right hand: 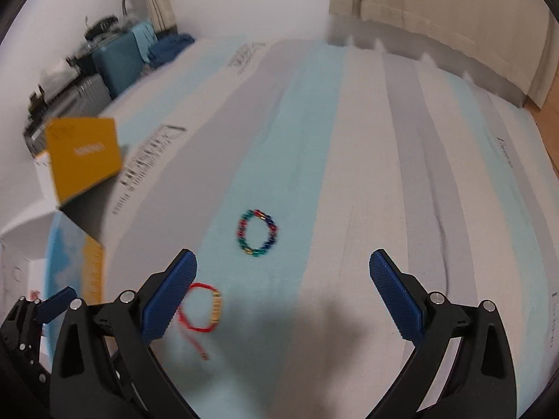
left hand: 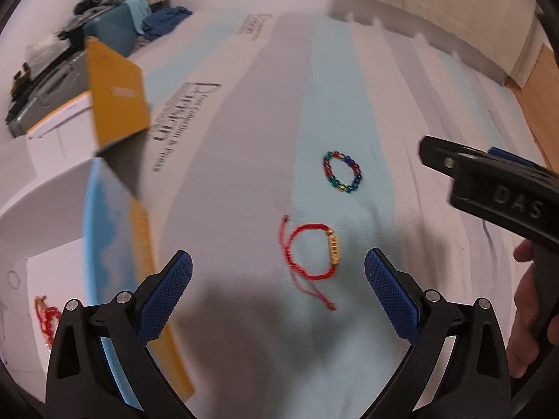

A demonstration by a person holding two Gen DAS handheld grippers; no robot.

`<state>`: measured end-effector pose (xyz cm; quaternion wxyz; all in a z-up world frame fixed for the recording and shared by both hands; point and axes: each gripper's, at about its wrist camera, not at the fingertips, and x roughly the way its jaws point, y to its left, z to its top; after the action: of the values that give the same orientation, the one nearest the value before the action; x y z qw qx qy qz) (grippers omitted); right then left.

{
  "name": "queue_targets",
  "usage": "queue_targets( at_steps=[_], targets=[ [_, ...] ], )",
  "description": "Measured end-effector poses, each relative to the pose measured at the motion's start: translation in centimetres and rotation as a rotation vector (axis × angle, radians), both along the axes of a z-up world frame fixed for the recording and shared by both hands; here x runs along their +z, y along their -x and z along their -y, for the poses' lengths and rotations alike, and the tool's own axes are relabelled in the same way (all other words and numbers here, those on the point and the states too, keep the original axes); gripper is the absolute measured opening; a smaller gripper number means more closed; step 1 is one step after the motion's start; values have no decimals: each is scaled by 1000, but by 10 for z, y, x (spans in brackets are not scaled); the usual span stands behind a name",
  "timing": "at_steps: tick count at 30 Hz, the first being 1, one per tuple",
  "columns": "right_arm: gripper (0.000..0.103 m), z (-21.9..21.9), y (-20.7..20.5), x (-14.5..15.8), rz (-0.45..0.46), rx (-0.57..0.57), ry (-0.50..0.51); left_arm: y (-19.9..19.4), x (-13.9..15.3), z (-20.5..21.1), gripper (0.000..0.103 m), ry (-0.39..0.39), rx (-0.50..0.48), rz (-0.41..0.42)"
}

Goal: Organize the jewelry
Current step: 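Move both tools out of the box over the remaining bracelets on the bed, then close left tool on gold-tag red cord bracelet while right tool closes on multicolour bead bracelet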

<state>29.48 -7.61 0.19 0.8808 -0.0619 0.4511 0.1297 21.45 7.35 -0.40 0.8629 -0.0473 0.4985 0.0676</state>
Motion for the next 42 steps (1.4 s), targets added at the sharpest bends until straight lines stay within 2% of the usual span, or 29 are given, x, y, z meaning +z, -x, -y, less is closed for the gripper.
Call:
queue_targets(
  at_steps=[5, 8, 13, 16, 20, 22, 27, 29, 36, 40, 42],
  targets=[
    [94, -1, -24, -26, -29, 0, 15, -18, -26, 10, 97, 1, -36, -20],
    [89, -6, -38, -44, -60, 8, 29, -29, -43, 2, 97, 12, -28, -43],
    [87, -11, -59, -68, -114, 4, 18, -44, -63, -11, 95, 19, -2, -73],
    [86, -13, -68, -80, -147, -3, 11, -52, -75, -16, 92, 15, 4, -98],
    [78, -17, -81, -98, -187, -22, 9, -60, -93, -20, 83, 32, 5, -139],
    [75, -17, -85, -103, -200, -27, -9, -62, -98, -18, 79, 21, -9, -148],
    [70, -20, -90, -114, -217, -32, -28, -62, -103, -17, 77, 7, -24, -147],
    [67, -21, -90, -119, -236, -21, -43, -60, -101, -16, 70, 14, -36, -141],
    [62, -21, -95, -125, -235, -26, -58, -54, -99, -9, 60, 0, -60, -134],
    [46, -24, -96, -125, -227, -25, -57, -48, -98, -5, 57, -1, -59, -127],
    [38, -27, -97, -127, -222, -23, -34, -48, -98, -5, 48, -4, -57, -126]
  ],
)
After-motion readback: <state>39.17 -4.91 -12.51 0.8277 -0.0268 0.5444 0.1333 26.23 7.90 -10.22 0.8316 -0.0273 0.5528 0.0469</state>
